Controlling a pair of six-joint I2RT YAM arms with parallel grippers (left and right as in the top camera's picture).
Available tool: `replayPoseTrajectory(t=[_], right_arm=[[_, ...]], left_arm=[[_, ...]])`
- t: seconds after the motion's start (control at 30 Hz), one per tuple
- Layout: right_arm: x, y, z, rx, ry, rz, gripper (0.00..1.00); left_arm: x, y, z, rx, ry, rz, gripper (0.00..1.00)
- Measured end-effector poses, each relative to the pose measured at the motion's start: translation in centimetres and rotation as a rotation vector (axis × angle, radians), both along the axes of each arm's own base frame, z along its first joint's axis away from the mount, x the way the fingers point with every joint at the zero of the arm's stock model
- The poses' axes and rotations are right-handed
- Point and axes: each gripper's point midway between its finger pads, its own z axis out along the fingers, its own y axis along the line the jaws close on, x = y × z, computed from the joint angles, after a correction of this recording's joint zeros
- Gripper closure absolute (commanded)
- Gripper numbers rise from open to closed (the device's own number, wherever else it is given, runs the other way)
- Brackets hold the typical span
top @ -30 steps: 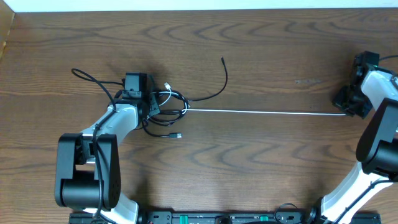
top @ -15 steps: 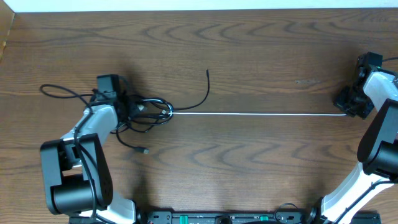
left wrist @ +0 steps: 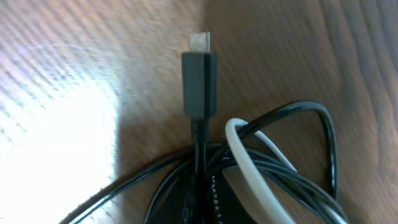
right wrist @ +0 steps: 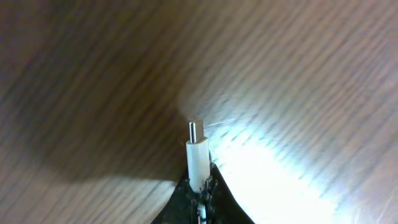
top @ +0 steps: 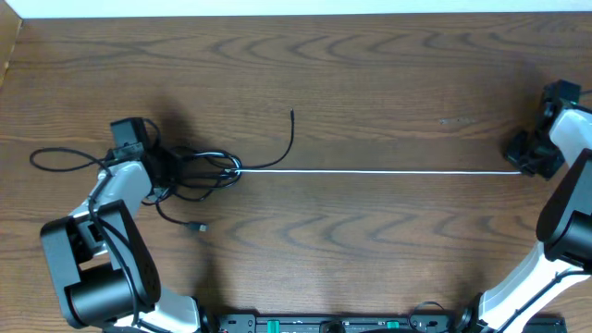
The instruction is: Untangle cables
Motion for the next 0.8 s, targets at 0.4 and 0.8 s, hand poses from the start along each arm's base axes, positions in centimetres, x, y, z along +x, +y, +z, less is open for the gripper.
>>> replayPoseTrajectory(t=[0.4, 0.8], right_arm=[[0.3, 0.0, -0.1, 0.094, -0.061, -0.024, 0.99], [3.5, 6.6, 0.1, 0.336, -0.173, 0.156, 0.99]], left_arm=[[1.1, -0.5, 0.2, -0.048, -0.074, -0.048, 0.91], [4.8, -10.4, 0.4, 0.045, -0.162, -0.516, 0.91]])
